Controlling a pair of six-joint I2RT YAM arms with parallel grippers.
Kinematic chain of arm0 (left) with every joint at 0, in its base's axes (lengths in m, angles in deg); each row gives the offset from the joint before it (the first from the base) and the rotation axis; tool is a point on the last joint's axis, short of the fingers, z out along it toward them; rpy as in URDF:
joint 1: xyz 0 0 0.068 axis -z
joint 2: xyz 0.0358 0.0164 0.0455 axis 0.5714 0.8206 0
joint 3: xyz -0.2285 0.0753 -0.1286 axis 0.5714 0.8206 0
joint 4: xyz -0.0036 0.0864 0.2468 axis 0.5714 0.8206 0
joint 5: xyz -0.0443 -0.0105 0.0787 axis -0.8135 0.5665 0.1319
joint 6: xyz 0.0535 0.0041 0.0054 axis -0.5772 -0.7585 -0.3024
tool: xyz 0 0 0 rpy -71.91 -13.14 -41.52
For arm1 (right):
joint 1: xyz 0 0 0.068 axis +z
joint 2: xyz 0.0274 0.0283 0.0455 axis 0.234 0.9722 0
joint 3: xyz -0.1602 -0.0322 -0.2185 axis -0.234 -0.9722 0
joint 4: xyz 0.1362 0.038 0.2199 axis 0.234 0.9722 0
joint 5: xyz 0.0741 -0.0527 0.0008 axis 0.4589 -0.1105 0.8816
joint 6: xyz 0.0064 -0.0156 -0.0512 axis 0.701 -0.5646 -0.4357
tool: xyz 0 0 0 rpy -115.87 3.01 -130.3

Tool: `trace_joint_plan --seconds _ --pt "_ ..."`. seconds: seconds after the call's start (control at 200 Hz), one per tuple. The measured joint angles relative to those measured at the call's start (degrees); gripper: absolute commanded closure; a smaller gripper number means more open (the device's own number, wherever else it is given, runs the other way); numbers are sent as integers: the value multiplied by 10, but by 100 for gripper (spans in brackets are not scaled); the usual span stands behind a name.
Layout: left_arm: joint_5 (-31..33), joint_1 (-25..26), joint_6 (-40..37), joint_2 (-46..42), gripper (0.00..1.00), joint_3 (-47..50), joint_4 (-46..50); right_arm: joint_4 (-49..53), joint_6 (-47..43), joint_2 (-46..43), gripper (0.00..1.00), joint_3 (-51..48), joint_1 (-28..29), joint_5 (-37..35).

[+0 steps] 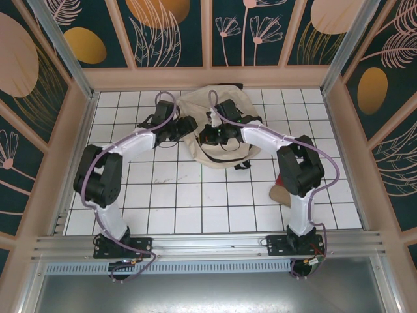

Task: Pack the student bag
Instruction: Zip the student bag at the top-center of the table.

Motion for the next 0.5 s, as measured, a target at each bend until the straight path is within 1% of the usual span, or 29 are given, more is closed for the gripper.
trace_joint_plan --seconds 0.09,0.15,0.32,0.43,0.5 --pt "0 0 10 30 45 -19 3 4 -17 3 100 0 4 -2" --pt "-2 0 15 45 49 -33 4 8 -28 5 100 1 7 -6" --pt "7 0 26 67 57 -53 9 22 -60 14 100 16 16 -18" --pt "14 0 30 78 68 -61 17 26 -79 15 100 19 20 -26" --pt "15 0 32 85 77 -64 18 29 -88 15 100 19 23 -29"
